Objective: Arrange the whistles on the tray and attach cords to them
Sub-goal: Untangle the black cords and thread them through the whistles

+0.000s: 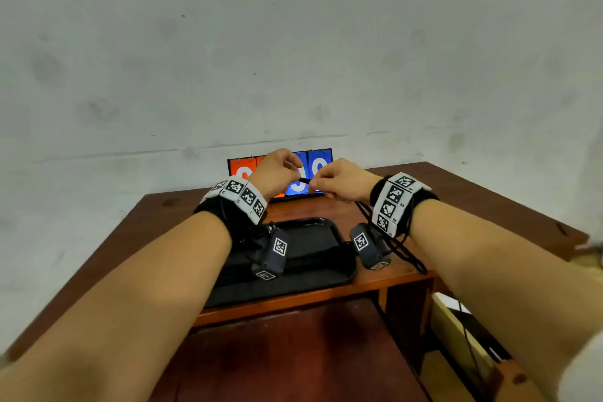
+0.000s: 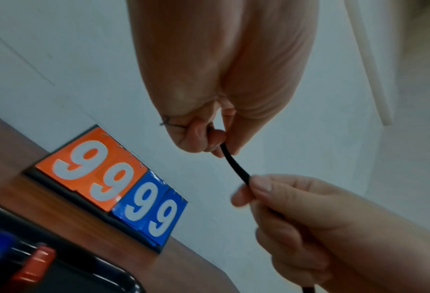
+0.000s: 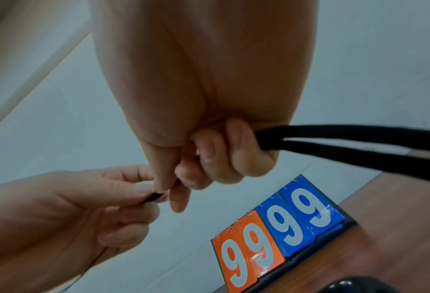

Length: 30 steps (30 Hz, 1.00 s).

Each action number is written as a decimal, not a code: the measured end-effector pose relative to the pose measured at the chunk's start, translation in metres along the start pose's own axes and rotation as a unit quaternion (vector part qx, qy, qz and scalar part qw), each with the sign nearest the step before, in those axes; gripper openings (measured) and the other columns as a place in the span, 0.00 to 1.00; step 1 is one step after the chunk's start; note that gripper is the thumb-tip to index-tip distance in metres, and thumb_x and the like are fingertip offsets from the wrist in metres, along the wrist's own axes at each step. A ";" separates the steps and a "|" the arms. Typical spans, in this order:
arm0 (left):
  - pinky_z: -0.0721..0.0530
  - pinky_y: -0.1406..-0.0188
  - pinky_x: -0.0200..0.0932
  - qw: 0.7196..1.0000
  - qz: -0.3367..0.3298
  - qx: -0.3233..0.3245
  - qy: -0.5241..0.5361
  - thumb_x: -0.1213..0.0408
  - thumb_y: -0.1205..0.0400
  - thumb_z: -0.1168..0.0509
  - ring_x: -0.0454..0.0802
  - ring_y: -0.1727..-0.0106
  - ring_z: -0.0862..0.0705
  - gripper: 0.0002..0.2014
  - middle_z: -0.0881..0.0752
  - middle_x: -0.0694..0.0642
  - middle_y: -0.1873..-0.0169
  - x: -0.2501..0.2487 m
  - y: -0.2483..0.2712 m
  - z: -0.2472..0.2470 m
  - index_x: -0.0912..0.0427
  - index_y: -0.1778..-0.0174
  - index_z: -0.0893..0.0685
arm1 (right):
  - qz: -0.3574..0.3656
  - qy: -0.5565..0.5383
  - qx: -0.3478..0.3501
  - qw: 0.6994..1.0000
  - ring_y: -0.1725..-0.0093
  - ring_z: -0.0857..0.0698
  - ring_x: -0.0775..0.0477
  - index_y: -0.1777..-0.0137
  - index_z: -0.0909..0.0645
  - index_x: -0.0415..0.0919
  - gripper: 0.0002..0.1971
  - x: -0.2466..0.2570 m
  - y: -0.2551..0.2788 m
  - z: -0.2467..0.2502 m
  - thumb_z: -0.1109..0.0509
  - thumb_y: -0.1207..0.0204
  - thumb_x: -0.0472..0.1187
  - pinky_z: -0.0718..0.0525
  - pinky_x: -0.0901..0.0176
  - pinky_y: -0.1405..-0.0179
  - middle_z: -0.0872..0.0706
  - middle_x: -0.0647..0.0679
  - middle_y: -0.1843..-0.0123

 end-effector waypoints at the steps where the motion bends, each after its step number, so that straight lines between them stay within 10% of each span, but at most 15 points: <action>1: 0.26 0.75 0.39 1.000 0.001 -0.011 -0.007 0.77 0.22 0.36 0.48 0.71 0.25 0.08 0.20 0.54 0.64 0.007 0.004 0.010 0.59 0.54 0.20 | -0.002 0.001 0.001 1.000 0.85 0.31 0.60 0.54 0.11 0.34 0.12 0.004 0.000 -0.003 0.30 0.20 0.43 0.33 0.75 0.84 0.23 0.45 0.73; 12: 0.22 0.57 0.41 0.991 0.068 -0.051 -0.104 0.68 0.21 0.29 0.40 0.64 0.22 0.03 0.17 0.48 0.60 0.100 0.058 0.108 0.56 0.55 0.15 | -0.015 0.026 0.043 0.999 0.77 0.26 0.58 0.54 0.11 0.44 0.10 0.004 -0.009 -0.052 0.31 0.18 0.46 0.26 0.70 0.78 0.19 0.51 0.72; 30: 0.24 0.61 0.35 0.966 0.117 0.022 -0.228 0.67 0.21 0.29 0.46 0.57 0.16 0.04 0.12 0.52 0.59 0.169 0.083 0.112 0.55 0.60 0.12 | -0.122 0.040 0.039 0.991 0.74 0.21 0.52 0.58 0.10 0.42 0.07 -0.085 0.001 -0.066 0.27 0.21 0.40 0.22 0.63 0.75 0.12 0.48 0.70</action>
Point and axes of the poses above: each hand's wrist, its own y-axis away from the middle knuckle, its own z-axis out of the back of the hand, x = y × z, the point moved 2 cm from there along -y, towards the middle knuckle
